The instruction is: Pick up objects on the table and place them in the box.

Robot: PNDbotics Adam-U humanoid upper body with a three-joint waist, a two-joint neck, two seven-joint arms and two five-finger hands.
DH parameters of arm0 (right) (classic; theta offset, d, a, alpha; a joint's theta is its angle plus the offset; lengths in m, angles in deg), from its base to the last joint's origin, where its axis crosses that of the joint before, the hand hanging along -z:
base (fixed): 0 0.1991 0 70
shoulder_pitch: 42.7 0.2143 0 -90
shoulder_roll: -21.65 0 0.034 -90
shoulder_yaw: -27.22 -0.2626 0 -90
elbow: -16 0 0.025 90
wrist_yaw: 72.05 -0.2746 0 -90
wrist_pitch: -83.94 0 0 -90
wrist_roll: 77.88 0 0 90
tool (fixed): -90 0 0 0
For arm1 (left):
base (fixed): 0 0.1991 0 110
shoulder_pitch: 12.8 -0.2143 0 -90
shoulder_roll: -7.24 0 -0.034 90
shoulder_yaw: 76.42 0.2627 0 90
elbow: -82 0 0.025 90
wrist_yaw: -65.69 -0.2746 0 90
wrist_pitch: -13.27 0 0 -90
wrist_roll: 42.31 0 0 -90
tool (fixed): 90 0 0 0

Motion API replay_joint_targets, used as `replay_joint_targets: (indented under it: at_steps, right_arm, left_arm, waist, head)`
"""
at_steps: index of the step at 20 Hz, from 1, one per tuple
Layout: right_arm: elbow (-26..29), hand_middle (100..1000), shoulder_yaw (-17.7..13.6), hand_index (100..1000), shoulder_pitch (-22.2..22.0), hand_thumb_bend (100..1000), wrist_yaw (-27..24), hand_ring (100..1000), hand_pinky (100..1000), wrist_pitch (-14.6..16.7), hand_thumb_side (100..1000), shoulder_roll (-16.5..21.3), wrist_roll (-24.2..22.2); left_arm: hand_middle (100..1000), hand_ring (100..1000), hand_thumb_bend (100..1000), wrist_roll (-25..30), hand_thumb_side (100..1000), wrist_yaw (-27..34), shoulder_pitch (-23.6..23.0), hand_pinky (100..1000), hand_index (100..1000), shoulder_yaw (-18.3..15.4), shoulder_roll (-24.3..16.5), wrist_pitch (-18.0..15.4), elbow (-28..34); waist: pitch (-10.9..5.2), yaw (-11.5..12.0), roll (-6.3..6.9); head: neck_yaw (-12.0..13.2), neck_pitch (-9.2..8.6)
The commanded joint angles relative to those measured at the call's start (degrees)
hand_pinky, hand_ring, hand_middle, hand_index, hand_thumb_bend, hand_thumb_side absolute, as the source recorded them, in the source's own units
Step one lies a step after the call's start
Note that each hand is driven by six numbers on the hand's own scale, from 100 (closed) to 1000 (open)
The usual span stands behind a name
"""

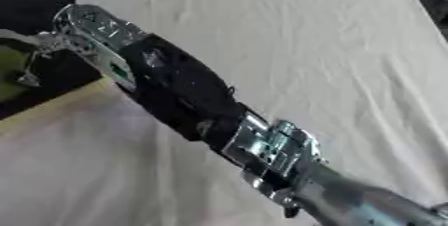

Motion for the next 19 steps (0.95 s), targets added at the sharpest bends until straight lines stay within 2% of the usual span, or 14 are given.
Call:
replay_joint_targets:
  at_steps: [1,3,6,9,13,15,18,19]
  right_arm:
    - [7.0,744,-2.4,801,1.4,387,-5.4,790,803,-2.9,100,5.7,0.3]
    - [12.7,744,-4.0,804,1.0,386,-10.3,790,803,-5.0,100,10.8,0.9]
    - [21.6,755,-6.9,832,-0.5,317,-19.6,799,809,-9.0,108,18.9,2.8]
    - [30.1,761,-10.1,844,-3.2,231,-28.9,802,815,-12.8,192,25.6,5.0]
    - [39.8,786,-14.8,865,-9.0,119,-38.8,812,822,-16.8,297,32.8,8.6]
    - [43.3,796,-17.1,872,-12.7,100,-42.5,816,824,-18.4,343,36.2,10.6]
    - [47.0,828,-20.1,895,-18.4,100,-47.1,831,832,-20.0,458,40.9,13.8]
    - [47.5,828,-20.9,895,-19.9,100,-48.6,831,832,-20.1,458,42.0,14.9]
  left_arm:
    - [628,738,254,-0.5,527,-0.5,-0.5,784,748,-0.9,-1.6,0.4,0.9]
    - [627,737,250,-1.0,533,-0.6,-1.5,784,747,-1.2,-1.8,0.8,0.9]
    - [627,737,246,-1.4,537,-0.9,-2.7,783,747,-1.3,-2.2,1.1,0.9]
    - [626,737,242,-1.6,538,-1.1,-3.3,783,747,-1.4,-2.5,1.3,0.9]
    - [626,737,236,-1.8,541,-1.2,-3.9,782,747,-1.5,-2.6,1.5,0.9]
    - [626,737,237,-1.9,540,-1.3,-4.3,782,747,-1.6,-2.7,1.7,0.9]
    - [625,737,234,-2.0,542,-1.5,-4.8,782,747,-1.8,-3.0,2.0,0.9]
    - [625,737,234,-2.1,542,-1.6,-4.9,782,747,-1.8,-3.0,2.1,0.9]
  waist:
    - [-2.01,-0.4,0.68]
    - [-2.28,-1.1,0.68]
    - [-2.55,-2.3,0.79]
    - [-2.71,-3.2,1.19]
    - [-2.95,-4.5,1.87]
    - [-3.09,-5.1,2.23]
    - [-3.22,-6.0,2.65]
    - [-3.23,-6.2,2.73]
  head:
    - [0.9,0.46]
    - [1.7,0.75]
    - [3.6,1.18]
    - [5.4,1.13]
    - [7.7,0.82]
    - [8.8,0.67]
    - [10.4,0.43]
    - [10.7,0.38]
